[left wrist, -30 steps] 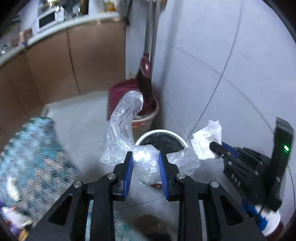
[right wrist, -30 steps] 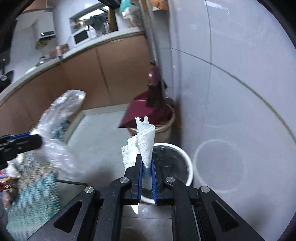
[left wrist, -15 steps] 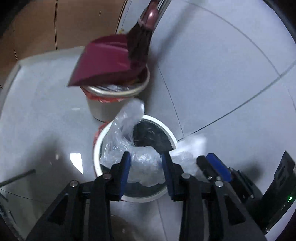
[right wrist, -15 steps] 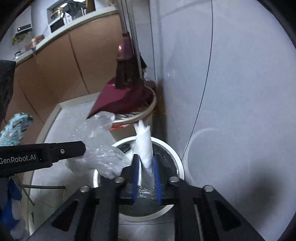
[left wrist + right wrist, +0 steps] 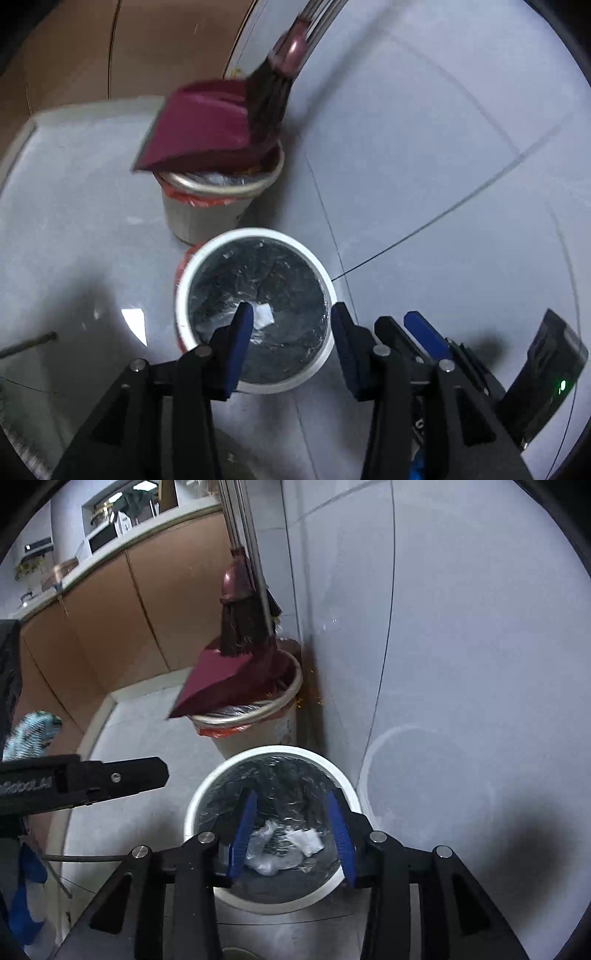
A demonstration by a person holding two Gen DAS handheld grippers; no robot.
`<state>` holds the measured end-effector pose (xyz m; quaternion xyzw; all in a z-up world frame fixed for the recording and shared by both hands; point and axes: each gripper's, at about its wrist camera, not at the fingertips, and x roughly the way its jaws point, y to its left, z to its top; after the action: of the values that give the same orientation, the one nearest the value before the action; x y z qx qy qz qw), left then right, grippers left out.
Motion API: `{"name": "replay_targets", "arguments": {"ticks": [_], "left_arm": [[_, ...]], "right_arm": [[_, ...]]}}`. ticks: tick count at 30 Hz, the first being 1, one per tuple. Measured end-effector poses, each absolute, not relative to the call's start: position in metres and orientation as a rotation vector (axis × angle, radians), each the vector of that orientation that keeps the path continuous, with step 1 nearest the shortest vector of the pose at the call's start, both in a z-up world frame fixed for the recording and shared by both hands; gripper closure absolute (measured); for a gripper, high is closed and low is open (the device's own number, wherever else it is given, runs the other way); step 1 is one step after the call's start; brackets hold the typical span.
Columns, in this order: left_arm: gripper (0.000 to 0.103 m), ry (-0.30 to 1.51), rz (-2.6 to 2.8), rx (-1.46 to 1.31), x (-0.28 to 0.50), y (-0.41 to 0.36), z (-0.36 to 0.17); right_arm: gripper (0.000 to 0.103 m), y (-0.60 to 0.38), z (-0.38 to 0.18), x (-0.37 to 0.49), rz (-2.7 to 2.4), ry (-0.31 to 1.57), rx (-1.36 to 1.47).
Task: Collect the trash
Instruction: 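Carry both items to the white bin and open both tools to drop them, then move both tools back over the trash on the blanket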
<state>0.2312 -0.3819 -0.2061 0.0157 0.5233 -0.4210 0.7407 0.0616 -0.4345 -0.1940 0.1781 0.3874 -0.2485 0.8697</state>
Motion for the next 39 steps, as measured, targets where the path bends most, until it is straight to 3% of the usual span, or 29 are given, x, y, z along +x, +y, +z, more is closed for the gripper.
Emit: {"name": "replay_targets", "arguments": {"ticks": [7,13,15,17,29,39], "left_arm": [[0.061,0.93,-0.875,0.038,0.188,-0.314,-0.124],[0.061,0.776,-0.818,0.068,0.141,-0.239,-0.072],[0.061,0.753,-0.803,0.072,0.13,-0.217,-0.062],[0.061,0.73,-0.78,0.065,0.12,-0.189,-0.053],[0.058,0.641,-0.534,-0.03,0.092,-0.003,-0.038],[0.058,0.668,-0.308,-0.064,0.093,0.13,-0.069]], "right_arm": [[0.05,-0.397,-0.126,0.039,-0.433,0.683,0.352],[0.021,-0.353,-0.061,0.019,-0.329,0.574,0.295],[0.006,-0.336,-0.044,0.015,-0.286,0.551,0.278],[0.0,-0.32,-0.032,0.014,-0.249,0.533,0.255],[0.0,-0.227,0.0,0.023,0.021,0.468,0.185],[0.0,-0.141,-0.027,0.049,0.285,0.579,0.093]]}}
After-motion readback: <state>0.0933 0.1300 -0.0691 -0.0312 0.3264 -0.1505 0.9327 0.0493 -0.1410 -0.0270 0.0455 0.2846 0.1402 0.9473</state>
